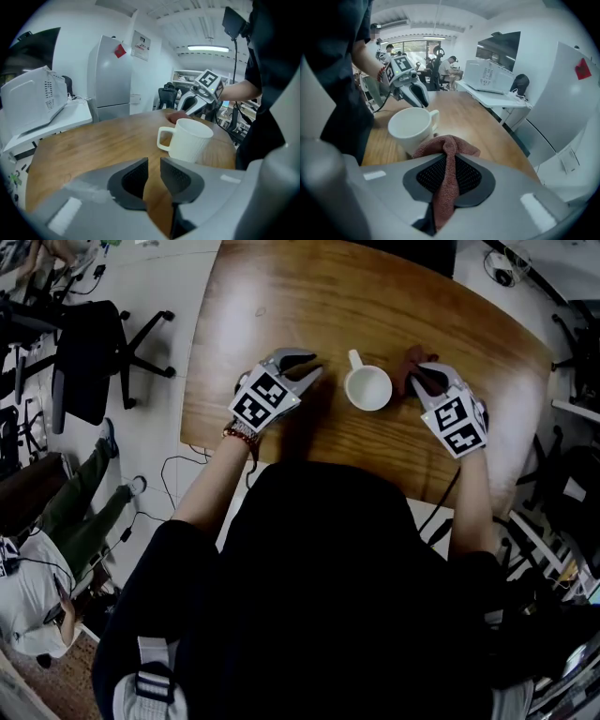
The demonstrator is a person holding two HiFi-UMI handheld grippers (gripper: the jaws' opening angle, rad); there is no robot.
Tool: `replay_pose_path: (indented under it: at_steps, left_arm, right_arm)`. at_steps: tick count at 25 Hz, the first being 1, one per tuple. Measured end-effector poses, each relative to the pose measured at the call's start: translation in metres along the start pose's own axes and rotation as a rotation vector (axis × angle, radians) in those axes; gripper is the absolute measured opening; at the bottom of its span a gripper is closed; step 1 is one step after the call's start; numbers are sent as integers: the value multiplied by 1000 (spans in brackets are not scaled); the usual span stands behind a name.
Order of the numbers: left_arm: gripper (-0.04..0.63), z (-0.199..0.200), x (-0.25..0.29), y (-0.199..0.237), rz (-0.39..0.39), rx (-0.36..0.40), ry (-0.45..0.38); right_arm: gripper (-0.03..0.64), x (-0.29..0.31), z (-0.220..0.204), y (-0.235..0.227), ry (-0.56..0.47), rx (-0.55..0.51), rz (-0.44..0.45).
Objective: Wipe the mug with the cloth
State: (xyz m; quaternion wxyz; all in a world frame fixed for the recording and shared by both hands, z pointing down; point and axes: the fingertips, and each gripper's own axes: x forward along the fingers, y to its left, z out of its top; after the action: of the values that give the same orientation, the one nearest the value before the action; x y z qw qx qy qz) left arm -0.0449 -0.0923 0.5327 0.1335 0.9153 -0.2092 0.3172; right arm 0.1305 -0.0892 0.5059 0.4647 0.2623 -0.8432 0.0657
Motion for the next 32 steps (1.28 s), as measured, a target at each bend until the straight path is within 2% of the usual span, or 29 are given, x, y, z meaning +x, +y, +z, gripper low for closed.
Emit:
replay_pose_path:
  at_steps: [4, 8, 14, 18, 25, 27, 29, 32]
  left_arm:
    - [86, -5, -30, 1, 70, -91, -57]
    - [86, -7, -50, 4, 114, -185, -113]
    - [78, -5, -62, -13, 110, -118, -95]
    - [78, -3, -68, -23, 115, -122, -117]
    - [78, -7, -70, -40, 94, -114, -126]
    - [78, -5, -70, -42, 94, -110, -129]
    - [78, 8, -73, -45, 101, -80, -143]
    - [64, 56, -84, -57, 94, -19, -247]
  right_arm:
    - [49, -30, -35, 30, 79, 70, 5]
    - [52, -10, -60, 63, 120, 86, 24]
    - [58, 10, -70, 79, 45, 159, -65]
    - [74, 11, -72, 78, 26, 180, -94]
    - [199, -8, -75, 76, -24, 265, -135]
    - [216, -25, -67, 68, -102, 320, -192]
    - [235, -53, -45, 52, -246, 388, -286]
    - [235, -105, -2, 31, -489, 460, -386]
